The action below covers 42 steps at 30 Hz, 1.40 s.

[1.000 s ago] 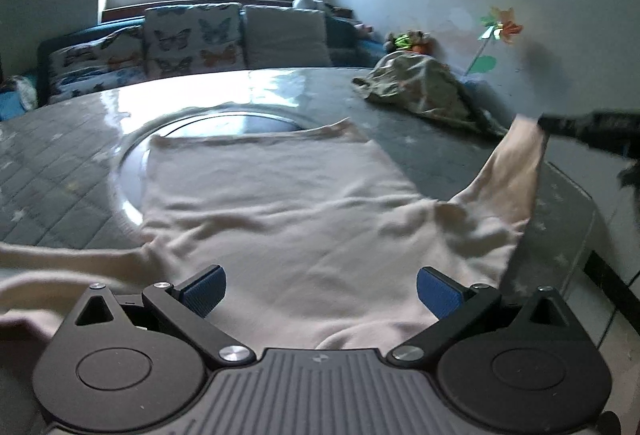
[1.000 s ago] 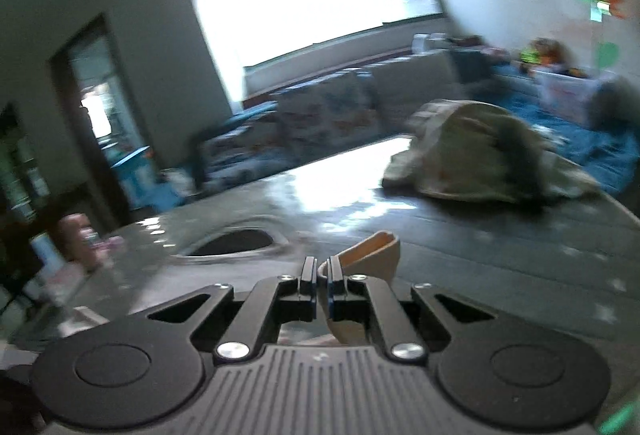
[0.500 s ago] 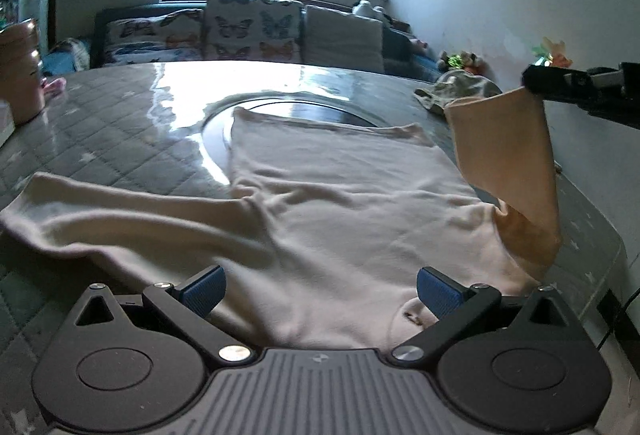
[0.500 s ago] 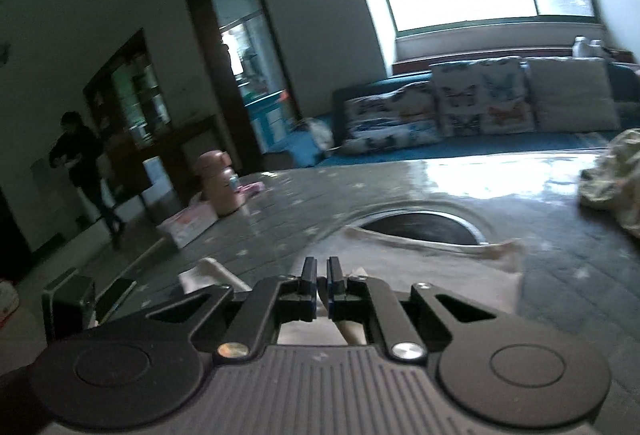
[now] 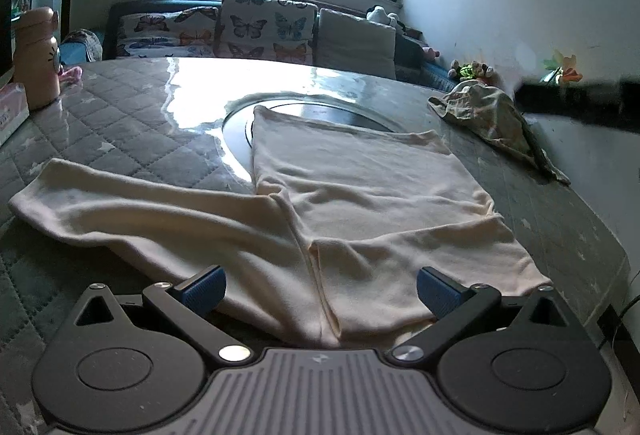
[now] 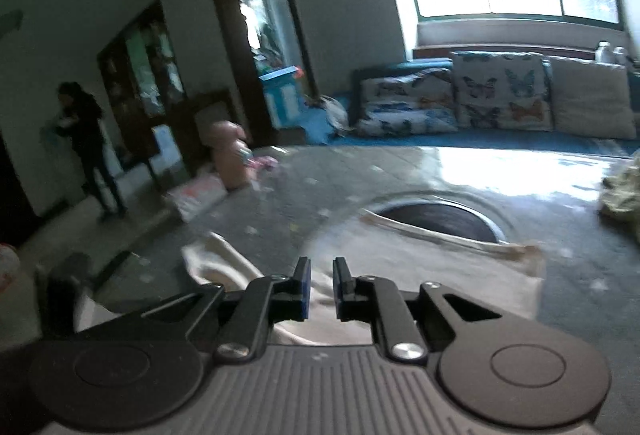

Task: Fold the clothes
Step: 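Grasp the other sleeve edge with the left gripper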

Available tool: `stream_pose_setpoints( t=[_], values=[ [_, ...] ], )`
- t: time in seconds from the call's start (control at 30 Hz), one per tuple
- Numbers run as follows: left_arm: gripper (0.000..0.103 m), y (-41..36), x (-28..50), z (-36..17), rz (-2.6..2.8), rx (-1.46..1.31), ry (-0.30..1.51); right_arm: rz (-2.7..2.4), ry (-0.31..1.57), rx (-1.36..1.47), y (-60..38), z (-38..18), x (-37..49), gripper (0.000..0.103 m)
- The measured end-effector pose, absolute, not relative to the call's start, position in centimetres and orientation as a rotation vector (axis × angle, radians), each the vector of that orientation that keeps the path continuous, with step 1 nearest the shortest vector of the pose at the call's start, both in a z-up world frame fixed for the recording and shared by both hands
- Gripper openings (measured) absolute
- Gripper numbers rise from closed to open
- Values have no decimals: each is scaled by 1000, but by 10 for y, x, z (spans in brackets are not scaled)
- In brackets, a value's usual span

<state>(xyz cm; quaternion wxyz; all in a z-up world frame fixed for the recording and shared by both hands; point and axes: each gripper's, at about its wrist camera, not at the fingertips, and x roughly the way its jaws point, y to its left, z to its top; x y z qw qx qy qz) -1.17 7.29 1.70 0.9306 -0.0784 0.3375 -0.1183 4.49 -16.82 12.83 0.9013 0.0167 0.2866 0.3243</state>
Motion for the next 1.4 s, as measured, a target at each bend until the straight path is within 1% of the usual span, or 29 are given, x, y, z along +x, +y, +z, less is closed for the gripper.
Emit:
stream_pose_setpoints(
  t=[0.1,0.17,0.2,0.27,0.33,0.37,0.4,0.47,0.5,0.53,0.57,0.6,0.63,0.67,0.73,0.83,0.93,1.1,1.17,1.2,1.23,1.4],
  values=[
    [100,70,-12,21,-256,-156,671,602,654,-27,-185,113,50,12],
    [93,66,-10,22,-267,-148,664,561,705,-65,-195,98,54,12],
    [91,64,-9,21,-271,-143,668,558,726,-70,-196,90,55,12],
    [80,60,-4,20,-274,-133,679,553,770,-79,-199,73,58,12],
    [75,57,2,17,-268,-125,694,548,811,-88,-202,57,61,12],
    [69,55,5,15,-262,-121,700,547,821,-93,-201,51,63,12],
    [66,54,8,13,-256,-116,707,544,827,-96,-201,46,64,13],
    [53,53,11,10,-241,-111,717,542,837,-93,-201,37,68,13],
    [51,52,12,9,-239,-110,719,542,839,-87,-203,34,68,13],
    [45,52,12,9,-235,-107,719,544,837,-85,-204,33,67,14],
    [37,51,13,8,-230,-104,719,546,832,-87,-204,31,67,17],
    [31,50,14,8,-222,-97,716,545,826,-96,-203,30,66,18],
    [20,49,15,8,-214,-89,714,541,822,-108,-202,29,66,18],
    [13,48,15,10,-208,-82,705,535,819,-119,-202,27,66,18],
    [8,48,15,14,-204,-71,682,523,824,-122,-201,25,68,18],
    [6,46,16,19,-208,-52,647,517,830,-104,-204,22,70,18],
    [6,49,26,11,-186,-48,673,515,828,-105,-204,21,71,18],
    [9,64,20,9,-183,-98,683,533,822,-127,-196,26,69,20],
    [18,73,15,13,-157,-105,669,562,814,-137,-190,29,67,27],
    [21,78,13,15,-130,-107,666,576,810,-142,-187,31,66,27],
    [28,84,11,17,-104,-109,663,591,806,-148,-183,33,66,27],
    [43,117,9,21,48,-143,656,685,792,-188,-151,35,65,27]
  ],
)
